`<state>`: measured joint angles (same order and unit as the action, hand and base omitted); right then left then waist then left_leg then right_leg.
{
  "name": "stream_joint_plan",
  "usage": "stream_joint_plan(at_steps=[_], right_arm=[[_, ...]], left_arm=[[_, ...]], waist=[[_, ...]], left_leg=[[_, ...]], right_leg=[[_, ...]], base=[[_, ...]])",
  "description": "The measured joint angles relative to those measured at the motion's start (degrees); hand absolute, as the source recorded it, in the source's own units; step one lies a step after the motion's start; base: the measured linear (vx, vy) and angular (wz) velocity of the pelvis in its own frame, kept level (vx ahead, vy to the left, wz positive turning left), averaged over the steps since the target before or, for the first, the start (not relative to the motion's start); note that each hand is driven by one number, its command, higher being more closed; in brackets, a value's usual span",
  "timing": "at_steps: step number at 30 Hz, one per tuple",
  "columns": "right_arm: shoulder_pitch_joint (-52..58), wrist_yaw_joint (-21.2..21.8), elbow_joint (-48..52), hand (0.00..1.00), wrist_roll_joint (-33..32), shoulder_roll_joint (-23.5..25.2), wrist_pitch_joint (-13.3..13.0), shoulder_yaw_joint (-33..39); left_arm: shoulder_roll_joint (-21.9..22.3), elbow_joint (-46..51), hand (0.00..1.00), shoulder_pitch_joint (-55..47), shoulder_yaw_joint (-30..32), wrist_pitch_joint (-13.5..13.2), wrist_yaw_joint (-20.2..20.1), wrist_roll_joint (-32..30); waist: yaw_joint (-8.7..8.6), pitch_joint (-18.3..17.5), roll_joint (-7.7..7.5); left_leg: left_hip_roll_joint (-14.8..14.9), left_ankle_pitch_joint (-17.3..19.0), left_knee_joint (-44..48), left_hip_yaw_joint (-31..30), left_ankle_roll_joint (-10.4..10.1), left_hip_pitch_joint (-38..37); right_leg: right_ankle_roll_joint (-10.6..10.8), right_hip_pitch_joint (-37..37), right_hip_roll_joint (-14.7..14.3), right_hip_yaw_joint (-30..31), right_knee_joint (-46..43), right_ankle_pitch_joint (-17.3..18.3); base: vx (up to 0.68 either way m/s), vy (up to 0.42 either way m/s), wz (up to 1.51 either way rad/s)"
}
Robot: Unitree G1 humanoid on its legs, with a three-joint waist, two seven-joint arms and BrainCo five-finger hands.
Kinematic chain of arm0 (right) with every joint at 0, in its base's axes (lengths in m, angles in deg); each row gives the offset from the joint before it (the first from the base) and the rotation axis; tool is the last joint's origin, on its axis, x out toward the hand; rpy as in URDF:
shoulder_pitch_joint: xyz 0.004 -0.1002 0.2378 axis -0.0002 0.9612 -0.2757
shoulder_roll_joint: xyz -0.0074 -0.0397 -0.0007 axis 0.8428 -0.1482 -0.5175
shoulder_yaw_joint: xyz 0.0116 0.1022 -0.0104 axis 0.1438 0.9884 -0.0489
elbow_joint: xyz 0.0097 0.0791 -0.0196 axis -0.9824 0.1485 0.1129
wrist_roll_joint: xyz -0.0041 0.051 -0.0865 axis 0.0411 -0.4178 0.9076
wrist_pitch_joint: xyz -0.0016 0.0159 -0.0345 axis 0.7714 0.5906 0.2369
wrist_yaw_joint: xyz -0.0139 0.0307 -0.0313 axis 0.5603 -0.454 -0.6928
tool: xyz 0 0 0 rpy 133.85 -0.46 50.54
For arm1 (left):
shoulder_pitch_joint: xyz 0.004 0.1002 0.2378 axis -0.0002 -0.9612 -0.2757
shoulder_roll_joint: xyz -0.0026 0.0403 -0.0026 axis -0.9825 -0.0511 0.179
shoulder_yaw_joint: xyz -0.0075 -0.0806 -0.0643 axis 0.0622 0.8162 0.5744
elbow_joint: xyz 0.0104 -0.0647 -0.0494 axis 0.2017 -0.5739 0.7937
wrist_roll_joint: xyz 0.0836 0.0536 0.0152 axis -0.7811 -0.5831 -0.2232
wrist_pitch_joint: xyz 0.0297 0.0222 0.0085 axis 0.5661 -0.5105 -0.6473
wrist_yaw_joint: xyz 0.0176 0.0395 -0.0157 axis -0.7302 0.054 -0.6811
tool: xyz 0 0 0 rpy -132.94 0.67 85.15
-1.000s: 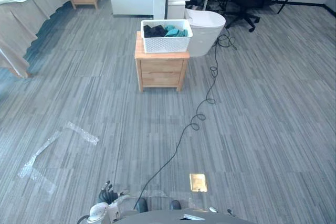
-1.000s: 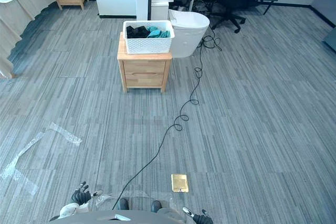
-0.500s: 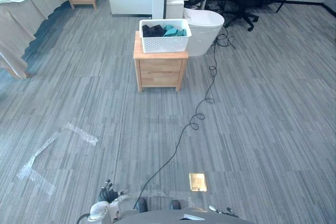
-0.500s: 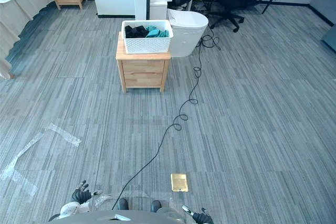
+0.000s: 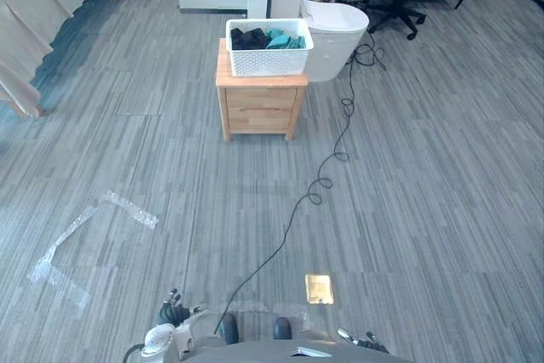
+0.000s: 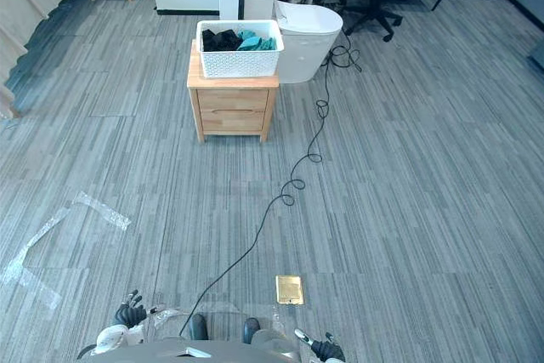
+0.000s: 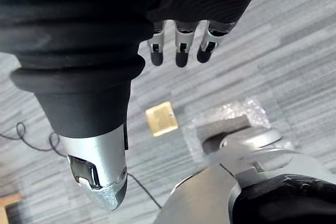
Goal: Pick up the laundry basket with both hands and put the clothes into the washing machine.
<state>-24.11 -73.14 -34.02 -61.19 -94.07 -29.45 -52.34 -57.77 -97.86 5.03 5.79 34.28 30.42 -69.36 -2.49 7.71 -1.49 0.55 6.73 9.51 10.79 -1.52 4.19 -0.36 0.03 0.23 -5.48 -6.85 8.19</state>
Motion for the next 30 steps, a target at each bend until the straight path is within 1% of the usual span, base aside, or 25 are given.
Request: stream_joint_plan(at_steps=[1, 3, 4, 6, 7, 8, 9, 10, 11, 12, 13, 14, 15, 16, 17, 18, 20, 22, 24, 25, 26, 27, 28, 29, 30], right_arm=[[0.2, 0.0, 0.5, 0.0, 0.0, -0.1, 0.0, 0.0], [0.2, 0.0, 1.6, 0.0, 0.0, 0.2, -0.4, 0.0], [0.2, 0.0, 1.6, 0.0, 0.0, 0.0, -0.4, 0.0], [-0.2, -0.1, 1.6, 0.0, 0.0, -0.8, -0.4, 0.3], [-1.5, -0.1, 1.8, 0.0, 0.0, -1.2, -0.5, 0.5], [-2.2, 0.0, 1.9, 0.0, 0.0, -1.5, -0.5, 0.5], [-2.4, 0.0, 2.0, 0.0, 0.0, -1.7, -0.6, 0.5], [-2.7, 0.0, 1.8, 0.0, 0.2, -1.6, -0.4, 0.6], [-2.3, 0.0, 1.7, 0.0, 0.3, -1.5, -0.4, 0.7], [-2.3, 0.2, 1.3, 0.0, 0.3, -0.2, -0.5, 1.0], [-2.3, 0.3, 1.4, 0.0, 0.3, 0.0, -0.6, 1.1], [-2.7, 0.3, 1.2, 0.0, 0.3, 0.5, -0.7, 1.6], [-2.7, 0.3, 1.3, 0.0, 0.2, 0.9, -0.7, 1.8], [-2.7, 0.3, 1.4, 0.0, 0.2, 0.8, -0.7, 1.8], [-2.7, 0.3, 2.1, 0.0, 0.2, 0.4, -0.9, 1.7], [-2.7, 0.3, 2.8, 0.0, 0.2, 0.4, -1.0, 1.6], [-3.1, 0.3, 6.2, 0.0, 0.0, -0.2, -1.2, 1.0], [-3.2, 0.3, 8.3, 0.0, -0.1, -0.7, -1.2, 0.6], [-3.5, 0.3, 9.5, 0.0, -0.5, -1.1, -1.2, 0.8], [-3.4, 0.3, 10.6, 0.0, -0.8, -1.3, -1.2, 0.8], [-3.2, 0.4, 10.9, 0.0, -0.8, -1.4, -1.2, 0.7], [-2.2, 0.3, 10.7, 0.0, -0.8, -1.2, -1.2, 0.1], [-2.2, 0.3, 10.6, 0.0, -0.7, -1.4, -1.1, -0.2], [-3.2, 0.3, 10.4, 0.0, -0.7, -2.4, -1.2, -0.5], [-4.2, 0.6, 10.4, 0.0, -0.6, -2.7, -1.3, -0.6]], left_arm=[[0.0, 0.6, 0.0, -0.3, 0.4, 0.0, 0.0, 0.0], [-0.1, 1.8, 0.0, -0.4, 2.2, -0.1, 0.0, 0.3], [-0.1, 2.0, 0.0, -0.5, 2.2, -0.1, 0.0, 0.4], [0.1, 2.5, 0.0, -0.4, 2.1, -0.4, -0.1, 0.5], [0.2, 2.5, 0.0, -0.2, 2.3, -0.7, -0.2, 0.4], [0.3, 2.4, 0.0, -0.2, 2.6, -0.7, -0.1, 0.4], [0.3, 2.3, 0.0, -0.4, 2.9, -0.7, -0.1, 0.4], [0.2, 2.4, 0.0, -0.4, 4.0, -0.6, -0.2, 0.4], [0.2, 2.4, 0.0, -0.6, 4.6, -0.7, -0.1, 0.4], [-0.2, 2.2, 0.0, -0.5, 6.3, -0.6, -0.1, 0.4], [-0.5, 2.0, 0.0, -0.5, 6.3, -0.5, -0.1, 0.4], [-1.1, 1.9, 0.0, -0.4, 6.2, -0.4, -0.1, 0.5], [-1.6, 1.9, 0.0, -0.5, 5.8, -0.2, -0.1, 0.6], [-1.5, 2.0, 0.0, -0.8, 5.2, 0.0, -0.1, 1.0], [-1.4, 2.2, 0.0, -0.8, 3.2, 0.0, -0.1, 1.1], [-1.3, 2.4, 0.0, -0.8, 2.4, 0.0, -0.1, 1.2], [-1.2, 2.6, 0.0, 0.5, 0.8, -0.1, -0.3, 1.9], [-0.7, 2.9, 0.0, 2.2, 0.1, -0.2, -0.6, 2.2], [-0.2, 3.6, 0.0, 2.7, -0.9, -0.3, -0.7, 2.1], [0.0, 3.9, 0.0, 2.9, -1.1, -0.4, -0.7, 2.1], [-0.1, 3.9, 0.0, 2.7, -1.3, -0.5, -1.0, 2.1], [-0.8, 3.8, 0.0, 2.0, -1.2, -0.6, -1.0, 2.1], [-1.1, 3.1, 0.0, 1.7, -1.2, -0.5, -1.0, 2.0], [-0.4, 1.6, 0.0, 1.9, -0.8, -0.3, -1.1, 1.7], [0.4, 1.3, 0.0, 2.1, -0.7, -0.3, -1.2, 1.0]], waist=[[0.4, 0.6, 0.24], [0.38, 2.5, 0.0], [0.59, 2.7, 0.18], [1.43, 3.2, 1.27], [1.8, 3.2, 1.52], [1.86, 2.9, 2.11], [1.98, 2.8, 2.39], [2.16, 2.6, 2.02], [2.44, 1.9, 1.62], [2.4, 0.9, -0.77], [1.83, 1.1, -1.2], [1.25, 1.7, -2.3], [1.05, 2.3, -2.87], [0.71, 2.8, -2.12], [0.49, 3.1, -1.72], [0.46, 3.2, -1.44], [-0.8, 4.0, 0.58], [-1.83, 4.7, 1.7], [-2.79, 5.5, 3.02], [-3.08, 6.1, 3.71], [-3.21, 6.4, 3.51], [-2.55, 6.2, 1.89], [-2.4, 6.1, 1.13], [-1.95, 6.1, 2.88], [-2.21, 6.3, 3.55]], left_leg=[[0.9, 1.7, 4.5, 0.7, -0.5, 1.3], [4.4, 4.6, 24.0, 5.4, -1.5, 9.5], [5.2, 5.7, 25.8, 6.2, -1.3, 11.1], [6.3, 6.2, 24.4, 6.3, -1.0, 14.9], [5.3, 2.7, 14.4, 4.6, -1.7, 17.9], [5.3, -0.3, 7.0, 1.7, -2.6, 18.8], [5.9, -1.0, 6.1, 1.0, -2.9, 19.2], [5.7, -4.1, 10.5, 1.6, -2.8, 20.3], [4.7, -3.6, 13.2, 1.7, -1.8, 20.9], [2.7, 1.0, 18.0, 3.5, 2.2, 21.3], [2.0, 3.0, 19.5, 3.6, 2.6, 20.9], [1.0, 6.0, 20.7, 4.8, 2.9, 18.1], [0.3, 7.7, 20.6, 5.3, 3.2, 14.7], [0.2, 8.9, 20.0, 5.5, 3.6, 11.2], [0.1, 10.0, 17.3, 6.0, 4.2, 5.2], [0.0, 10.0, 15.1, 6.4, 4.3, 2.3], [0.7, 9.5, 8.0, 6.8, 3.5, -5.9], [1.7, 9.5, 7.1, 7.3, 2.9, -8.6], [3.3, 9.9, 7.0, 8.1, 0.0, -11.1], [4.4, 10.4, 6.7, 8.3, -1.5, -12.8], [5.2, 10.9, 5.7, 8.8, -3.9, -15.7], [5.0, 11.5, 5.4, 9.4, -6.4, -18.6], [5.4, 11.7, 5.6, 9.3, -7.0, -20.1], [7.8, 10.5, 7.0, 9.7, -9.2, -21.0], [9.7, 6.3, 11.7, 9.3, -11.0, -18.8]], right_leg=[[-0.3, 0.0, -0.2, 0.0, -1.3, 0.9], [-1.4, 2.6, 0.6, -1.6, -2.5, 2.9], [-1.3, 3.1, 0.6, -1.7, -2.5, 3.4], [-0.7, 4.3, 1.4, -1.7, -2.7, 4.9], [1.1, 4.3, 3.9, -0.3, -3.3, 7.0], [2.4, 4.3, 4.9, 1.6, -3.2, 8.8], [3.0, 4.5, 5.1, 2.4, -3.3, 9.6], [2.8, 5.4, 6.5, 3.8, -3.9, 12.0], [2.4, 5.4, 7.7, 4.8, -5.0, 13.4], [4.3, 2.3, 10.2, 6.6, -15.5, 14.6], [4.4, 0.1, 10.9, 7.1, -22.0, 14.3], [8.6, -4.8, 12.6, 8.4, -35.9, 10.2], [11.6, -8.3, 13.5, 8.1, -47.0, 7.1], [11.2, -10.3, 13.6, 6.4, -54.7, 6.0], [8.2, -12.2, 13.5, 2.4, -60.2, 6.7], [7.0, -13.3, 13.5, 0.1, -60.8, 7.5], [2.5, -18.2, 12.0, -9.1, -53.5, 10.8], [1.2, -22.5, 11.4, -13.7, -43.5, 11.5], [1.0, -25.5, 11.5, -15.6, -31.5, 8.5], [1.2, -26.4, 11.6, -15.8, -25.2, 5.3], [1.2, -26.8, 11.8, -16.2, -16.9, -0.3], [-0.3, -26.3, 12.4, -17.4, -9.6, -6.6], [-3.2, -26.0, 12.3, -17.3, -10.6, -12.9], [-5.5, -27.3, 11.1, -17.2, -15.7, -13.7], [-5.5, -28.4, 9.8, -16.8, -19.2, -9.8]], base=[[0.04, -0.032, 0.14], [0.1, -0.017, 0.41], [0.14, 0.034, 0.34], [0.19, 0.127, -0.08], [0.39, 0.306, -0.55], [0.44, 0.348, -0.63], [0.5, 0.393, -0.58], [0.51, 0.376, -0.44], [0.69, 0.395, -0.58], [0.61, 0.289, -0.39], [0.63, 0.251, -0.28], [0.6, 0.231, -0.08], [0.71, 0.235, -0.14], [0.7, 0.182, -0.26], [0.58, 0.128, -0.3], [0.56, 0.099, -0.39], [0.56, 0.053, -0.23], [0.52, -0.023, 0.01], [0.52, -0.108, 0.16], [0.58, -0.192, 0.22], [0.75, -0.284, 0.11], [0.67, -0.279, -0.01], [0.71, -0.328, -0.3], [0.65, -0.345, -0.39], [0.63, -0.365, -0.45]])
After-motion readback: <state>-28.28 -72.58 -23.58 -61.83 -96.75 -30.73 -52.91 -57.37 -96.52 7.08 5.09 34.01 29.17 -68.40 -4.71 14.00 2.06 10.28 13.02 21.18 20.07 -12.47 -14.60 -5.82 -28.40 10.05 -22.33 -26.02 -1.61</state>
